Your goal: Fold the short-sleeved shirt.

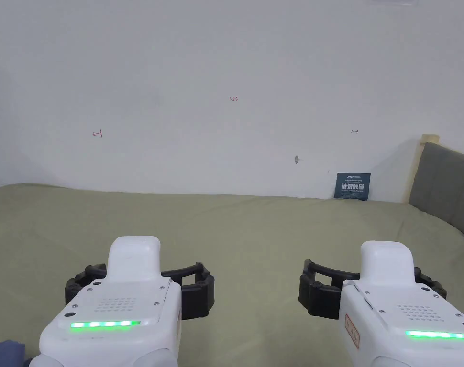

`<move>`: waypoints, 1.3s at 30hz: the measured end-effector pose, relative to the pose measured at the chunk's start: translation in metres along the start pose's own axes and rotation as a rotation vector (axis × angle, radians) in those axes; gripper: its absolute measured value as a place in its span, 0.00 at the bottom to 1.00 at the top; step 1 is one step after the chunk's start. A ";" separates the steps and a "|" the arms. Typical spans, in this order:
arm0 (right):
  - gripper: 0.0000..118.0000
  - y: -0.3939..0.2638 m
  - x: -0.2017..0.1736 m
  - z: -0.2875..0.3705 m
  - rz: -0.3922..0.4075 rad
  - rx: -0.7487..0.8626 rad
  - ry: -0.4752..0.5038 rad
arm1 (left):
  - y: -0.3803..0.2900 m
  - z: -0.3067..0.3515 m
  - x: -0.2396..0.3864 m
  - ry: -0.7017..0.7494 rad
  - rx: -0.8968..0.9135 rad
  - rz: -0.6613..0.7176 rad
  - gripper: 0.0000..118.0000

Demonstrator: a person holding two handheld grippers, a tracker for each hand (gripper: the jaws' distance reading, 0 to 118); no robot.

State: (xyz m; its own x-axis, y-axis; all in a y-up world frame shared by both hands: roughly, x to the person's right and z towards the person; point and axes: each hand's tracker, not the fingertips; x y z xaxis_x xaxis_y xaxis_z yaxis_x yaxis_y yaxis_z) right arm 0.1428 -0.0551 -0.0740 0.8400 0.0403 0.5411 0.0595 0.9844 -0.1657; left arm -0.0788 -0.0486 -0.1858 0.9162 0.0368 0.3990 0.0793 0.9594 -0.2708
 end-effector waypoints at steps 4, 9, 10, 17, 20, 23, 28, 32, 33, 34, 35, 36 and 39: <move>1.00 0.003 0.002 0.000 -0.023 -0.017 0.022 | 0.005 0.000 0.002 -0.008 0.017 -0.001 1.00; 1.00 0.005 0.002 -0.001 -0.031 -0.015 0.027 | 0.009 0.001 0.004 -0.005 0.007 -0.008 1.00; 1.00 0.005 0.001 -0.002 -0.015 -0.022 0.011 | 0.009 0.001 0.004 -0.004 0.004 -0.007 1.00; 1.00 0.008 0.001 -0.002 -0.021 -0.024 -0.002 | 0.013 0.000 0.004 0.001 0.009 -0.003 1.00; 1.00 0.008 0.000 -0.002 -0.037 -0.033 0.001 | 0.014 0.000 0.005 0.000 0.004 -0.008 1.00; 1.00 0.008 0.000 -0.001 -0.033 -0.034 -0.003 | 0.013 -0.001 0.005 0.007 -0.010 -0.022 1.00; 1.00 0.010 0.003 -0.002 -0.056 -0.044 0.016 | 0.014 0.000 0.004 0.008 0.001 -0.016 1.00; 1.00 0.011 0.006 -0.002 -0.059 -0.048 -0.001 | 0.013 0.001 0.006 0.012 -0.002 -0.026 1.00; 1.00 0.011 0.007 -0.002 -0.063 -0.047 0.001 | 0.012 0.000 0.006 0.007 -0.004 -0.025 1.00; 1.00 0.012 0.009 -0.001 -0.073 -0.050 0.005 | 0.011 0.000 0.006 0.005 -0.007 -0.022 1.00; 1.00 0.012 0.009 -0.002 -0.075 -0.053 0.010 | 0.011 0.000 0.006 0.002 -0.013 -0.021 1.00; 1.00 0.012 0.009 -0.002 -0.075 -0.057 0.015 | 0.010 -0.001 0.007 -0.004 -0.018 -0.020 1.00; 1.00 0.012 0.010 -0.005 -0.075 -0.075 0.024 | 0.008 -0.002 0.008 -0.013 -0.025 -0.017 1.00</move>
State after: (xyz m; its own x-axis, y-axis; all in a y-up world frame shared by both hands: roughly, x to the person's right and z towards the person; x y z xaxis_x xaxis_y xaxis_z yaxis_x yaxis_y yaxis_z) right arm 0.1547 -0.0442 -0.0744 0.8443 -0.0377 0.5345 0.1620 0.9688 -0.1875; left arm -0.0702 -0.0413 -0.1860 0.9095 0.0246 0.4150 0.1047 0.9525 -0.2859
